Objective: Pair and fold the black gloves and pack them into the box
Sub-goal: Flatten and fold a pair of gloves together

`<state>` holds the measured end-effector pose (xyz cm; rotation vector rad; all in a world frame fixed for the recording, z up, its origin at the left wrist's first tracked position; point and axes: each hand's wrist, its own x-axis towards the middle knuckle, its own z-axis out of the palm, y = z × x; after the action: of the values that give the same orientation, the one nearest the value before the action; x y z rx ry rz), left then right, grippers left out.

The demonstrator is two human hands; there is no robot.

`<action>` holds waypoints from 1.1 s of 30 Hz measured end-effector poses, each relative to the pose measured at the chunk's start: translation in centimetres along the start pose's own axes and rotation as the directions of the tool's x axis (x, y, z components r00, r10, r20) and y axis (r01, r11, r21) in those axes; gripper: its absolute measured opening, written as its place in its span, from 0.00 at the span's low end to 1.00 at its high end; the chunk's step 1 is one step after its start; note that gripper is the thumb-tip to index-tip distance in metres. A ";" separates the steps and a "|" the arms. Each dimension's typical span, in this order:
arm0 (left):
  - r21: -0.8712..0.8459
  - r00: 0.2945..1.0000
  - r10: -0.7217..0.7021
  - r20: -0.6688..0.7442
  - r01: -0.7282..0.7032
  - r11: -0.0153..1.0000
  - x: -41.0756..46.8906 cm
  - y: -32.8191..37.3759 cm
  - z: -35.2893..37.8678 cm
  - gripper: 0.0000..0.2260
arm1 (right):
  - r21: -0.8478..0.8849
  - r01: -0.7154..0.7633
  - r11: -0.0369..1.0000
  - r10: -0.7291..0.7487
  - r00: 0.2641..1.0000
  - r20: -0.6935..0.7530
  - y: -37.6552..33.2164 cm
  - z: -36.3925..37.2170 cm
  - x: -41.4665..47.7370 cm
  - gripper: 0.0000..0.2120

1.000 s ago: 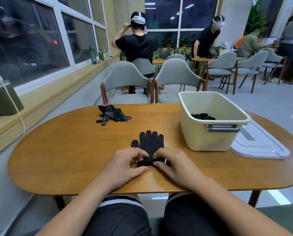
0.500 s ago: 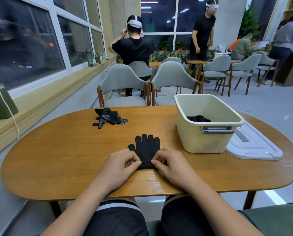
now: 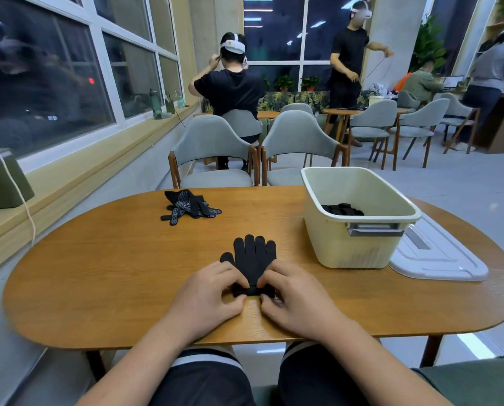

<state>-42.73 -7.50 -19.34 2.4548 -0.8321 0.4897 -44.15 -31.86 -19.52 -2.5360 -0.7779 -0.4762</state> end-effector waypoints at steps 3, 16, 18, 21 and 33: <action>-0.003 1.000 -0.025 -0.007 0.025 1.000 0.1 -0.3 0.1 0.07 | -0.017 -0.006 1.000 0.006 1.000 0.017 0.0 0.1 0.2 0.10; -0.160 0.974 -0.206 0.098 0.220 0.962 0.7 0.2 -0.4 0.05 | 0.295 -0.195 0.936 0.180 0.981 0.078 0.2 -0.7 0.6 0.05; -0.141 0.973 -0.213 0.089 0.224 0.964 0.7 0.1 -0.3 0.05 | 0.290 -0.216 0.933 0.202 0.976 0.076 0.3 -0.6 0.7 0.04; -0.098 0.976 -0.214 0.052 0.218 0.971 0.7 -0.2 -0.1 0.05 | 0.253 -0.245 0.936 0.235 0.969 0.069 0.5 -0.3 1.0 0.04; 0.020 0.996 -0.079 -0.049 0.080 0.997 0.4 -0.6 0.5 0.06 | 0.102 -0.209 0.973 0.219 0.971 -0.094 0.5 1.5 1.6 0.02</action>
<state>-41.99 -7.56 -19.70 2.4753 -0.7097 0.5292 -42.37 -30.77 -20.24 -2.4519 -0.4699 -0.4847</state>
